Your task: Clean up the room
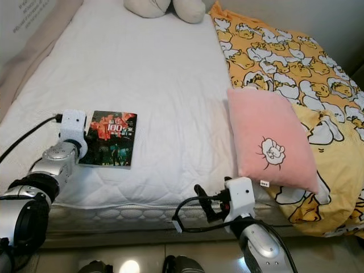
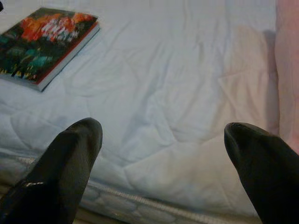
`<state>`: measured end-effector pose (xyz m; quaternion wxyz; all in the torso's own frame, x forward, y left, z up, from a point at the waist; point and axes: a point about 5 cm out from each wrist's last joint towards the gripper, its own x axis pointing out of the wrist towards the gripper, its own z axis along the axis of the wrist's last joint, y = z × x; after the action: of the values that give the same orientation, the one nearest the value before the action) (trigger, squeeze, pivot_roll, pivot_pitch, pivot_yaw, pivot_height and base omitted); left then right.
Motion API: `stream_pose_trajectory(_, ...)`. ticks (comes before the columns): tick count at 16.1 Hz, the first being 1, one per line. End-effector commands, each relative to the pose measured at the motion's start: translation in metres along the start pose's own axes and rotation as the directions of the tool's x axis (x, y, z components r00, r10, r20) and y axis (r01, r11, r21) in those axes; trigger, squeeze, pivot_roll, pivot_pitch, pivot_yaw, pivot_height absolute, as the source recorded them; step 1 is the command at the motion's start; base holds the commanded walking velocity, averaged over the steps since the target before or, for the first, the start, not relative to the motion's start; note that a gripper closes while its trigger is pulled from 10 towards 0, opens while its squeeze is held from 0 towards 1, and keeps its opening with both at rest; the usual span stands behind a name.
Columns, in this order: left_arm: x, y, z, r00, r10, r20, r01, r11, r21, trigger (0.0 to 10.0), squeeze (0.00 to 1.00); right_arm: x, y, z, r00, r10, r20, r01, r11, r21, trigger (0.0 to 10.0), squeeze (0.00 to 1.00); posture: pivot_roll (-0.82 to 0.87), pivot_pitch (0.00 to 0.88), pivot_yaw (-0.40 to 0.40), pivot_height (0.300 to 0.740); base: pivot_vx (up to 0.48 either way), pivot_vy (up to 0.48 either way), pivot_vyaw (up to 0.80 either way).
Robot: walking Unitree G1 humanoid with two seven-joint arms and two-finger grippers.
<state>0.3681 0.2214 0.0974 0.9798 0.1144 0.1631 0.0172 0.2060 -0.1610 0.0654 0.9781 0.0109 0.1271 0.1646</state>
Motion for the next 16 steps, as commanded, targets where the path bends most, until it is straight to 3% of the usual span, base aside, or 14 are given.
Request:
stream_pose_trajectory(1, 0.002, -0.011, 0.017, 0.994, -0.060, 0.092, 0.059, 0.998, 0.018, 10.0, 1.00, 0.002, -0.007, 0.011, 0.997, -0.051, 0.057, 0.053, 0.998, -0.032, 10.0, 0.00, -0.13, 0.012, -0.109, 0.726, 0.000, 0.000, 0.00)
stream_pose_trajectory(3, 0.001, -0.022, 0.023, 0.982, -0.085, 0.169, 0.088, 0.996, -0.014, 10.0, 1.00, 0.008, -0.011, 0.027, 0.985, -0.111, 0.132, 0.117, 0.993, -0.035, 10.0, 0.00, -0.12, 0.000, -0.091, 0.726, 0.000, 0.000, 0.00)
stream_pose_trajectory(4, -0.001, -0.032, 0.022, 0.975, -0.064, 0.213, 0.093, 0.987, -0.130, 10.0, 1.00, 0.016, -0.018, 0.038, 0.961, -0.193, 0.199, 0.201, 0.979, -0.018, 10.0, 0.00, -0.08, 0.000, -0.054, 0.726, 0.000, 0.000, 0.00)
stream_pose_trajectory(5, -0.003, -0.037, 0.021, 0.974, -0.045, 0.223, 0.088, 0.979, -0.185, 10.0, 1.00, 0.019, -0.022, 0.042, 0.948, -0.228, 0.223, 0.235, 0.972, -0.007, 10.0, 0.00, -0.08, 0.000, -0.054, 0.726, 0.000, 0.000, 0.00)
stream_pose_trajectory(6, -0.011, -0.060, 0.018, 0.951, -0.110, 0.289, 0.171, 0.966, -0.193, 10.0, 0.00, 0.022, -0.035, 0.044, 0.920, -0.302, 0.249, 0.308, 0.951, 0.017, 10.0, 0.00, -0.05, 0.000, -0.035, 0.726, 0.000, 0.000, 0.00)
stream_pose_trajectory(8, -0.019, -0.082, 0.017, 0.924, -0.177, 0.340, 0.226, 0.968, -0.110, 10.0, 0.00, 0.025, -0.041, 0.043, 0.911, -0.332, 0.245, 0.334, 0.942, 0.032, 10.0, 0.00, -0.03, 0.000, -0.033, 0.726, 0.000, -0.471, 0.00)
stream_pose_trajectory(11, -0.020, -0.093, 0.015, 0.941, -0.128, 0.312, 0.198, 0.959, -0.204, 10.0, 0.00, 0.036, -0.032, 0.036, 0.913, -0.343, 0.220, 0.343, 0.938, 0.044, 10.0, 0.00, -0.03, 0.000, -0.034, 0.726, 0.000, -0.463, 0.00)
stream_pose_trajectory(13, -0.024, -0.100, 0.015, 0.937, -0.137, 0.322, 0.210, 0.956, -0.205, 10.0, 0.00, 0.038, -0.027, 0.030, 0.916, -0.341, 0.210, 0.339, 0.940, 0.043, 10.0, 0.00, -0.03, 0.000, -0.035, 0.726, 0.000, -0.456, 0.00)
stream_pose_trajectory(14, -0.027, -0.100, 0.015, 0.942, -0.110, 0.318, 0.188, 0.956, -0.227, 10.0, 0.00, 0.038, -0.025, 0.027, 0.914, -0.339, 0.224, 0.333, 0.941, 0.065, 10.0, 1.00, -0.04, 0.000, -0.035, 0.726, 0.000, -0.446, 0.00)
stream_pose_trajectory(16, -0.028, -0.099, 0.016, 0.945, -0.072, 0.318, 0.147, 0.964, -0.219, 10.0, 0.00, 0.042, -0.027, 0.027, 0.916, -0.327, 0.232, 0.326, 0.944, 0.044, 10.0, 1.00, -0.04, 0.000, -0.036, 0.726, 0.000, -0.441, 0.00)
